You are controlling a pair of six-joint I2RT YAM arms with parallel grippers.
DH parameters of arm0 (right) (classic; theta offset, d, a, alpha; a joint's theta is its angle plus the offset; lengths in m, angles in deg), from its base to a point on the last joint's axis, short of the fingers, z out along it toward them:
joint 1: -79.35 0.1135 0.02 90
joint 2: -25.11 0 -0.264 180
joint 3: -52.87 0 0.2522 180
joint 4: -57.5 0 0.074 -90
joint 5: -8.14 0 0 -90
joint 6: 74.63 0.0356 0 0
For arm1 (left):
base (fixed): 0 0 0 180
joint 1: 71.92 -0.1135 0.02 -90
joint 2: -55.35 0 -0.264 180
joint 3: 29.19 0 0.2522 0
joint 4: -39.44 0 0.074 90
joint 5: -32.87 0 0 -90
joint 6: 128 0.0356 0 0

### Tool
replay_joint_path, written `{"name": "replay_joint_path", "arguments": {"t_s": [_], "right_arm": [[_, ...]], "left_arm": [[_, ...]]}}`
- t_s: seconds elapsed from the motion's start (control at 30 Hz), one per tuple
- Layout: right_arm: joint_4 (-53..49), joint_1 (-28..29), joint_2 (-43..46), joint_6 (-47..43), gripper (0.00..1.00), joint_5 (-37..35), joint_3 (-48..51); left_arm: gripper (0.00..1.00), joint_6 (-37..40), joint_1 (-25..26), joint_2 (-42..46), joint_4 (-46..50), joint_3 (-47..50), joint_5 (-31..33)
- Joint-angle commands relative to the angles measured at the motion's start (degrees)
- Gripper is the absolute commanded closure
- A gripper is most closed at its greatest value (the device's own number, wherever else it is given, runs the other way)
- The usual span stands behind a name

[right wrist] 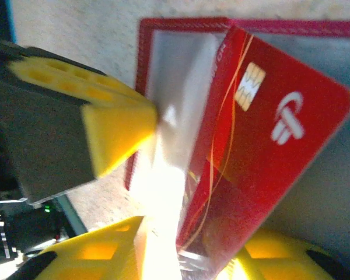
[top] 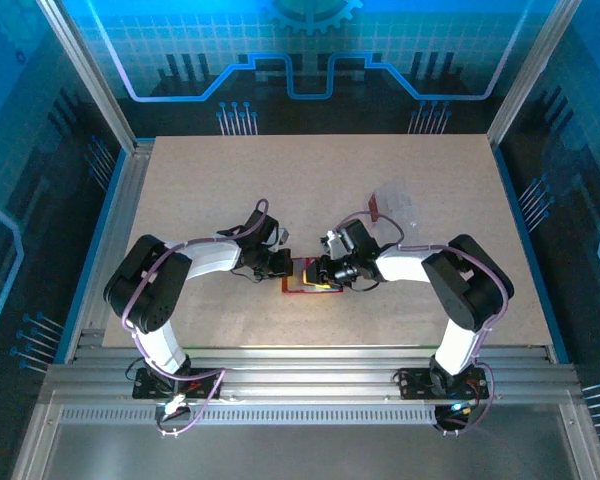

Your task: Put the credit cards into the card holder

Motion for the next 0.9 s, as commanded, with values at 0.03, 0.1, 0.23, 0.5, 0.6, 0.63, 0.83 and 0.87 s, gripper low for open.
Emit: {"name": "replay_joint_path", "arguments": {"t_s": [0.03, 0.1, 0.23, 0.5, 0.6, 0.63, 0.83, 0.87], "right_arm": [[-15.13, 0.28, 1.5, -5.81, 0.62, -5.37, -4.96], [-17.9, 0.35, 1.56, -6.5, 0.61, -7.55, -6.11], [-20.23, 0.41, 1.99, -7.27, 0.6, -9.19, -7.34], [-23.25, 0.09, 0.75, -7.7, 0.65, -12.76, -11.0], [-23.85, 0.01, 0.36, -7.87, 0.71, -13.17, -12.52], [-24.05, -0.03, 0.2, -7.84, 0.71, -13.26, -12.97], [-26.83, -0.06, -2.68, -8.57, 0.67, -15.27, -16.6], [-27.2, 0.05, -2.98, -8.7, 0.66, -15.99, -16.86]], "left_arm": [[0.99, 0.42, 0.22, -1.8, 3.91, 2.68, 1.91], [0.99, 0.39, 0.22, -1.63, 3.8, 2.76, 1.74], [0.99, 0.33, 0.12, -1.67, 3.58, 2.7, 1.17], [0.99, 0.26, 0.13, -1.38, 3.54, 2.8, 0.9], [0.99, 0.26, 0.13, -1.14, 3.54, 2.86, 0.92], [0.99, 0.26, 0.13, -1.17, 3.53, 2.86, 0.92], [0.99, 0.28, 0.13, -1.02, 3.47, 2.86, 0.84], [0.99, 0.26, 0.13, -0.94, 3.45, 2.94, 0.81]]}}
